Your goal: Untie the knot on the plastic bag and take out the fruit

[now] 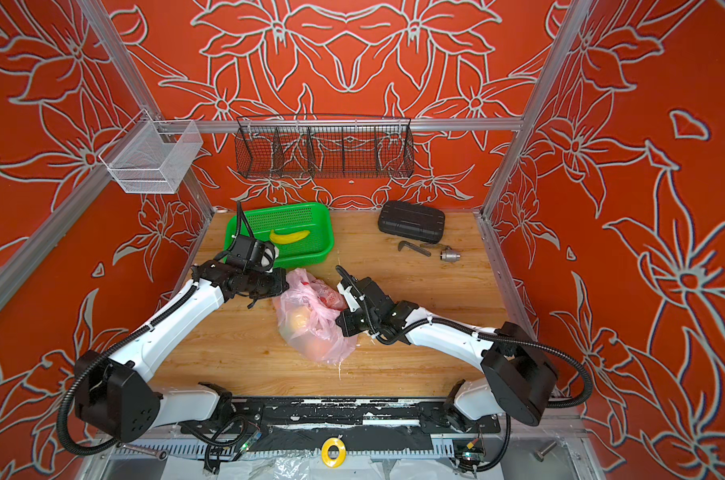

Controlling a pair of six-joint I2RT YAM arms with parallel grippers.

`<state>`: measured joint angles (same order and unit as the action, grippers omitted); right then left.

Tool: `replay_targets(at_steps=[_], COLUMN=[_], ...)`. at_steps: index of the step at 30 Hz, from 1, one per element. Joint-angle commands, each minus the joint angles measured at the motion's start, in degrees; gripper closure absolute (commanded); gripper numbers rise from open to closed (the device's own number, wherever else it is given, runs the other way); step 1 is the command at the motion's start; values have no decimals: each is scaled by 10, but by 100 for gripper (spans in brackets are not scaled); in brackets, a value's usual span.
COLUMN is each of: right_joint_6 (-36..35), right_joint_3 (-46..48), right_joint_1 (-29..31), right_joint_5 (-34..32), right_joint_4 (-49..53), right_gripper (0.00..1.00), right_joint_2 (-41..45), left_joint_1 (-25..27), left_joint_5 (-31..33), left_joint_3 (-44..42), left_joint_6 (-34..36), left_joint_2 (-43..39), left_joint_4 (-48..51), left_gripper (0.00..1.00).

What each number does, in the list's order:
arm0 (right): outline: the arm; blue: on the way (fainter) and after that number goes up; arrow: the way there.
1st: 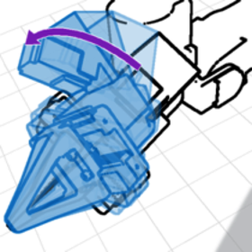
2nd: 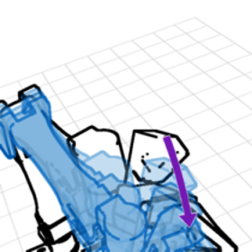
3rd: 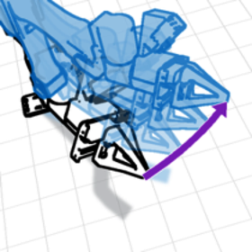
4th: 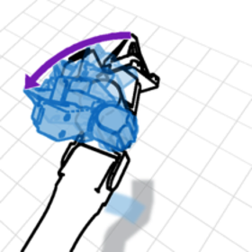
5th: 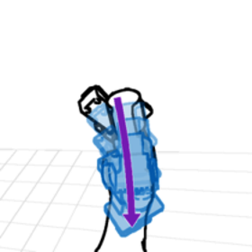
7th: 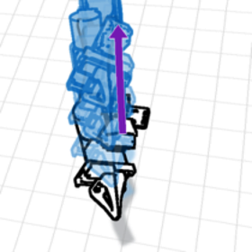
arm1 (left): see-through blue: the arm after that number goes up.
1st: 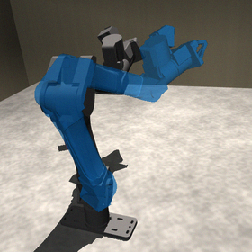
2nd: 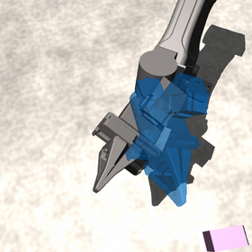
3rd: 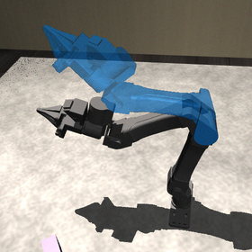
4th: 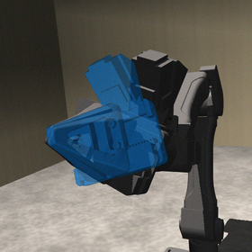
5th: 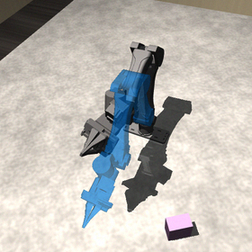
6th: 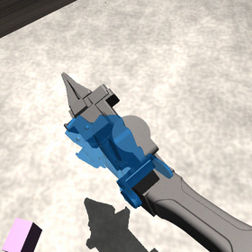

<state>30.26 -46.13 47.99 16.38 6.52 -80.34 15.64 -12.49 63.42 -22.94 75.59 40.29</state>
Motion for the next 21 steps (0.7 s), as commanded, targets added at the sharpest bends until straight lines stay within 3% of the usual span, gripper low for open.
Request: replay_targets(at_steps=[1,6,13,21], right_joint_6=[-14,-73,-174,-248], right_joint_3=[-6,-33,-109,-221], right_joint_1=[0,0,13,58], right_joint_5=[-24,-55,-42,-86], right_joint_4=[48,49,81,145], right_gripper=[64,48,45,46], right_joint_2=[26,79,73,-39], left_joint_1=[-6,-6,-6,-6], left_joint_5=[-27,-33,-27,-16], left_joint_3=[-4,0,4,6], left_joint_6=[6,7,6,-4], left_joint_2=[-6,0,-4,-4], left_joint_4=[-17,-13,-9,-11], left_gripper=[100,100,100,100])
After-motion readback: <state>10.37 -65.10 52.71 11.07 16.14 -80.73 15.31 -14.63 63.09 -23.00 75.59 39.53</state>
